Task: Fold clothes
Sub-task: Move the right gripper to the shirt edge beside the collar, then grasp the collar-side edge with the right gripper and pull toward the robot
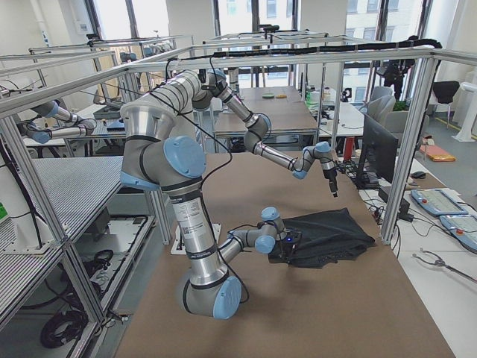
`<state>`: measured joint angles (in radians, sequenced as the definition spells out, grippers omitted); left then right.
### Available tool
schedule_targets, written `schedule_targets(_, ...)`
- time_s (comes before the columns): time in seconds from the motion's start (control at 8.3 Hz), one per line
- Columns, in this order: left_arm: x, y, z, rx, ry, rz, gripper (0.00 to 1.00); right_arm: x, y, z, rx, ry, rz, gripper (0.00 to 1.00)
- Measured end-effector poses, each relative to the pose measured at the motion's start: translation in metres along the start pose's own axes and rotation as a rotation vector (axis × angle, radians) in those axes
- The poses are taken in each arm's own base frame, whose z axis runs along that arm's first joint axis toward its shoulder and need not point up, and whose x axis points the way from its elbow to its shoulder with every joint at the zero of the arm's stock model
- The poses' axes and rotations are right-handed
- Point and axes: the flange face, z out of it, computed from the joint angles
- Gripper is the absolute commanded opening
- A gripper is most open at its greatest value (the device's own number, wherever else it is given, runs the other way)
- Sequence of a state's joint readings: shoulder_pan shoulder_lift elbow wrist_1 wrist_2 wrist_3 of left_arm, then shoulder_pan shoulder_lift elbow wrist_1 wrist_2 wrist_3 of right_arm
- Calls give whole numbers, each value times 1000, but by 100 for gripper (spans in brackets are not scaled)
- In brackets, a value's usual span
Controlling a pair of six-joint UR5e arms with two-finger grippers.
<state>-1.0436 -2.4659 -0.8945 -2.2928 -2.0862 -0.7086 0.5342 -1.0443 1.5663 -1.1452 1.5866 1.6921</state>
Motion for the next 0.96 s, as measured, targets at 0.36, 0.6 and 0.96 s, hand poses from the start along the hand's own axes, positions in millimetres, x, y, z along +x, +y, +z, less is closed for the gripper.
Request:
schedule_targets(0.36, -1, 1, 1, -3, -2, -1, 100, -2, 3, -5, 2, -12, 6, 0)
schedule_targets(0.6, -1, 1, 1, -3, -2, 0, 100, 0, 3, -9, 2, -18, 6, 0)
schedule_targets(0.96, 2, 2, 3, -5, 1, 3, 100, 39, 27, -35, -25, -31, -18, 0)
